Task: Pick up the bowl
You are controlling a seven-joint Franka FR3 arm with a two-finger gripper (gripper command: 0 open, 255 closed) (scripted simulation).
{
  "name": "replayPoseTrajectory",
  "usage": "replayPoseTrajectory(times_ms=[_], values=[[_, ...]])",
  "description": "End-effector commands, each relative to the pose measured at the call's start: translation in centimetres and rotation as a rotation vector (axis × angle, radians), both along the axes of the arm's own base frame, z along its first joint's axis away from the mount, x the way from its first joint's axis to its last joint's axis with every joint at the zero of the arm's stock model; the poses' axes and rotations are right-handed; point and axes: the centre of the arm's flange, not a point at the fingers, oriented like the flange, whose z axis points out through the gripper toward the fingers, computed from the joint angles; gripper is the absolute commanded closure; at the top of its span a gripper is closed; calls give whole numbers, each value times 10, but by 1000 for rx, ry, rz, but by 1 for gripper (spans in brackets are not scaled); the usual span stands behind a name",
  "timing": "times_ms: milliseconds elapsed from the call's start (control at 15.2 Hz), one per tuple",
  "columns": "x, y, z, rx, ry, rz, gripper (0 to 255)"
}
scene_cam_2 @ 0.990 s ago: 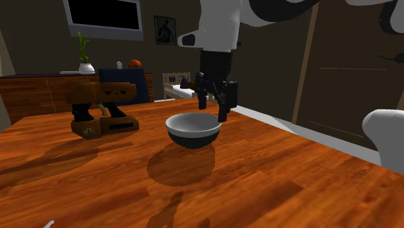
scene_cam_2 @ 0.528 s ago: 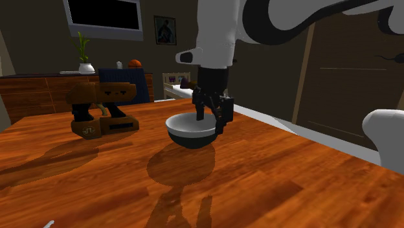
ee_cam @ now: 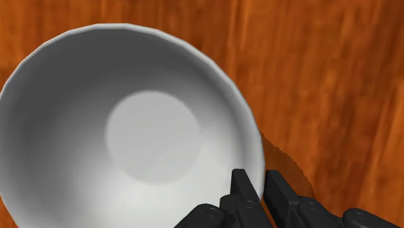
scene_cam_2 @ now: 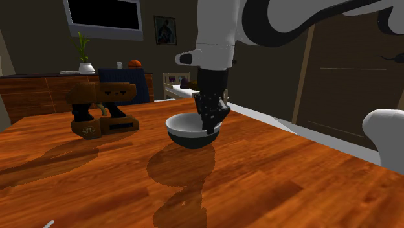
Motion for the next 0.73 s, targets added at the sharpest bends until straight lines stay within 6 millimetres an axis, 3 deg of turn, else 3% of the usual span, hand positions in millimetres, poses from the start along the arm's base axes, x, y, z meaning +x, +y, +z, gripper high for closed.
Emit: replayPoseTrajectory(times_ms=[0, 198, 660], values=[[0, 0, 0, 0, 1, 0, 255], [0, 0, -1, 0, 1, 0, 255], [0, 0, 36, 0, 1, 0, 255]])
